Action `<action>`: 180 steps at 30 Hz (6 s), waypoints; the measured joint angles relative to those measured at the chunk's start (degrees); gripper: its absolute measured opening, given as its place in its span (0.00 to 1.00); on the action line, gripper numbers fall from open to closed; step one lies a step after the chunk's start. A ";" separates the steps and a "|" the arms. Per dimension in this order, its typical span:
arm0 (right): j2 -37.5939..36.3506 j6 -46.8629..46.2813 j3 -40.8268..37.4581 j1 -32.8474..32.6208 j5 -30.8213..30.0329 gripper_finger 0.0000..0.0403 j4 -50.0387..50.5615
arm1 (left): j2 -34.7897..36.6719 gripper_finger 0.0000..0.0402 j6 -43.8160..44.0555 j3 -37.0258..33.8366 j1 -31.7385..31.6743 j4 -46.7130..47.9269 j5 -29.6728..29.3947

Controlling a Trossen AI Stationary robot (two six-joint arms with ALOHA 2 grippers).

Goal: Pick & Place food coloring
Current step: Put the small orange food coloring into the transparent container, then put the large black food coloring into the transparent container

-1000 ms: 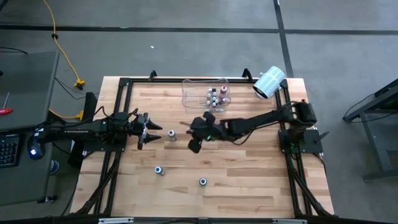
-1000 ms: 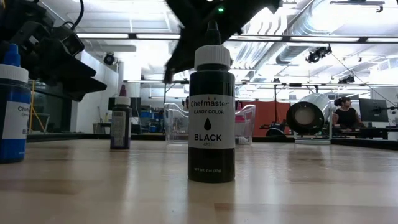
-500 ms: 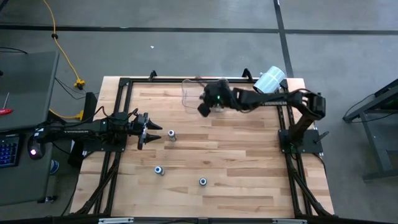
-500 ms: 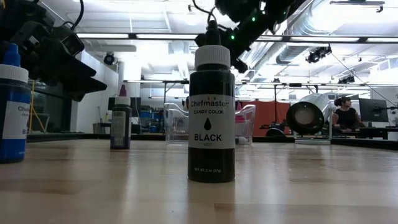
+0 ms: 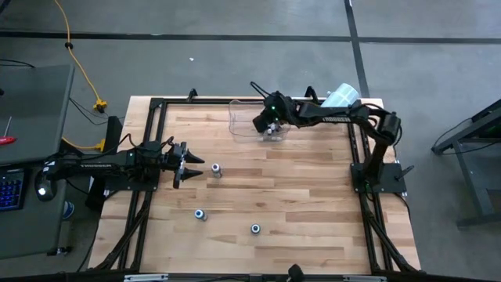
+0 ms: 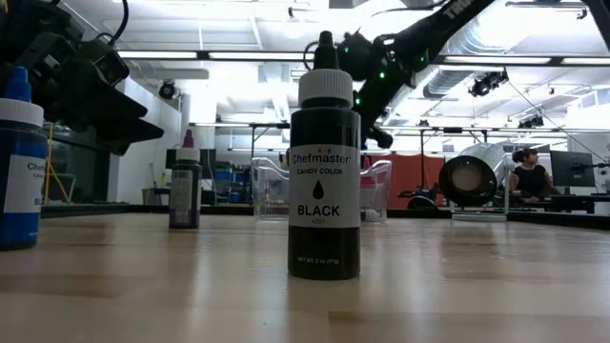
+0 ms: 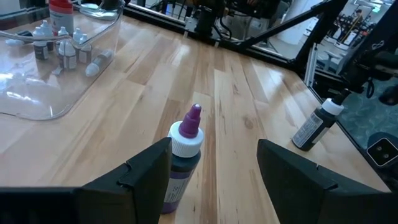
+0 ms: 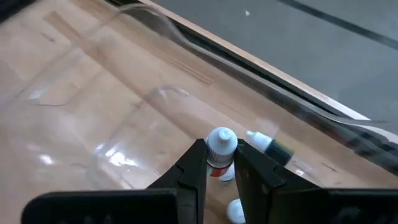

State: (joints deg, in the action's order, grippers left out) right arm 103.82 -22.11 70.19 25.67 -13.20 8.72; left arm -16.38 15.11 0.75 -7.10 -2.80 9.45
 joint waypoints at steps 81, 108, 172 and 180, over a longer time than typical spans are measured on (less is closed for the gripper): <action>-15.60 9.32 -2.97 -36.26 0.98 0.41 16.78 | 0.02 0.58 0.00 0.00 -0.01 -0.01 -0.02; 5.16 -3.41 13.62 -43.40 -5.45 0.41 7.11 | 0.00 0.58 0.00 0.00 0.01 -0.04 0.00; 4.30 -8.37 -5.93 -60.16 -17.33 0.60 -14.26 | 0.02 0.58 0.00 0.00 -0.01 -0.03 0.02; 6.28 -7.85 -3.79 -58.89 -13.79 0.60 -14.00 | 0.01 0.58 0.00 0.00 0.01 0.03 0.02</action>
State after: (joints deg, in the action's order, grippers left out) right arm 110.09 -29.97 66.40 -33.22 -26.99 -5.29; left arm -16.38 15.11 0.75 -7.10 -2.77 9.47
